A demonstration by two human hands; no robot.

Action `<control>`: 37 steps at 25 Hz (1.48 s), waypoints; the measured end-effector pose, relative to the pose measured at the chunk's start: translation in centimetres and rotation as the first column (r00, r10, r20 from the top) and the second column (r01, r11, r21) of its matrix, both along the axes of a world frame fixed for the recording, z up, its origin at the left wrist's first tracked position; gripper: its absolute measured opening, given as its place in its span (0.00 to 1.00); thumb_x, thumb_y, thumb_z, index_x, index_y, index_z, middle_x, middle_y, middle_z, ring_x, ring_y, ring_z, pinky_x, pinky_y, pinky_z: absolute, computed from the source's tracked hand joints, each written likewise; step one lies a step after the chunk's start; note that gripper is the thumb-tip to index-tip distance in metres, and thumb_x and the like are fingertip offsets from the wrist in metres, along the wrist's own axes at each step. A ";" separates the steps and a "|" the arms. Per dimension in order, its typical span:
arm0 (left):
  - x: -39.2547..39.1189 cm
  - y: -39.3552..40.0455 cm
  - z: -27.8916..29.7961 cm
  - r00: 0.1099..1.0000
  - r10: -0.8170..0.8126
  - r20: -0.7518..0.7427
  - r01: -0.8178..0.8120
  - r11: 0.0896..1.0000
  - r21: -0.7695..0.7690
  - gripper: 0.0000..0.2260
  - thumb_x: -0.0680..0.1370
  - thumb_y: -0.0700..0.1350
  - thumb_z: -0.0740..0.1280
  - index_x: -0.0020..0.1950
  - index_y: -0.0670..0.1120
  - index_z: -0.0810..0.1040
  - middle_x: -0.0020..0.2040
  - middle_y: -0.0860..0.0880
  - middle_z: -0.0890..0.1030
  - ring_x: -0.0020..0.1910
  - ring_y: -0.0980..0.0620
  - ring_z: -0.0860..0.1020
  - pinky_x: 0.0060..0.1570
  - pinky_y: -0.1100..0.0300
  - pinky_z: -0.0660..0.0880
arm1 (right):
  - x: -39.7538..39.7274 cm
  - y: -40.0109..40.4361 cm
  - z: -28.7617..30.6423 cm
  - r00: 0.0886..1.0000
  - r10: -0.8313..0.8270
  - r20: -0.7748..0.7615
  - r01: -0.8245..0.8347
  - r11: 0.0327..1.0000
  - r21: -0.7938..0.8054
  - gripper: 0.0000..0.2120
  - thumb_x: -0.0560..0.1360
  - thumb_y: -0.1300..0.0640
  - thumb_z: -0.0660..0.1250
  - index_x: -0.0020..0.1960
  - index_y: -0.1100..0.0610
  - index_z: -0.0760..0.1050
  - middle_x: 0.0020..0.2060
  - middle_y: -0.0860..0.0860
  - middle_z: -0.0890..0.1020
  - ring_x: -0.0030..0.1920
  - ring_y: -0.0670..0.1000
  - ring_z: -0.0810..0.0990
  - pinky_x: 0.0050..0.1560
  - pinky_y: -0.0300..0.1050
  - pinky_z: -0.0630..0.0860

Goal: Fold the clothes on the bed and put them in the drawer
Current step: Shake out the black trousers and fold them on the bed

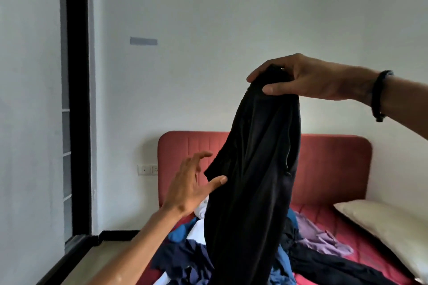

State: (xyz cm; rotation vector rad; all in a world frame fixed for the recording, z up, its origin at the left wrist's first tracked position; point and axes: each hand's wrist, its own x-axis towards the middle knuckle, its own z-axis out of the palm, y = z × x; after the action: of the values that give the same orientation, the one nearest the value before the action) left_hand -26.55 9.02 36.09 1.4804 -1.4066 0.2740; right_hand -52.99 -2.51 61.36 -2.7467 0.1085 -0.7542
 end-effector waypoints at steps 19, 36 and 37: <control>5.7 7.9 30.2 0.759 0.243 0.604 -0.520 0.784 0.338 0.32 0.57 0.85 0.64 0.25 0.55 0.75 0.32 0.54 0.76 0.34 0.55 0.75 0.39 0.58 0.71 | -7.0 -8.8 0.8 0.832 -0.526 0.177 0.553 0.760 -0.342 0.12 0.70 0.62 0.72 0.45 0.45 0.81 0.41 0.41 0.84 0.41 0.43 0.84 0.48 0.48 0.80; 5.1 11.6 30.2 0.778 -0.201 -0.596 0.413 0.878 0.243 0.23 0.74 0.39 0.75 0.69 0.37 0.79 0.65 0.41 0.82 0.67 0.47 0.79 0.58 0.53 0.81 | -2.3 -5.6 2.0 0.814 -0.390 0.430 0.049 0.784 0.618 0.21 0.67 0.68 0.79 0.58 0.69 0.78 0.49 0.65 0.85 0.48 0.58 0.85 0.48 0.47 0.85; 5.1 11.2 29.3 0.813 -0.134 -0.567 0.363 0.878 0.313 0.22 0.75 0.39 0.75 0.68 0.35 0.78 0.64 0.39 0.82 0.63 0.47 0.81 0.55 0.54 0.82 | -2.2 -5.7 1.8 0.814 -0.396 0.424 0.013 0.743 0.669 0.23 0.67 0.71 0.78 0.61 0.68 0.78 0.51 0.65 0.85 0.50 0.58 0.86 0.51 0.47 0.84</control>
State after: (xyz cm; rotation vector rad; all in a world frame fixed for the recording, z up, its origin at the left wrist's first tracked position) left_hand -21.42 20.21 65.42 1.5118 -1.2156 -0.6082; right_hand -55.17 -8.22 63.13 -1.7959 0.4762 -1.2599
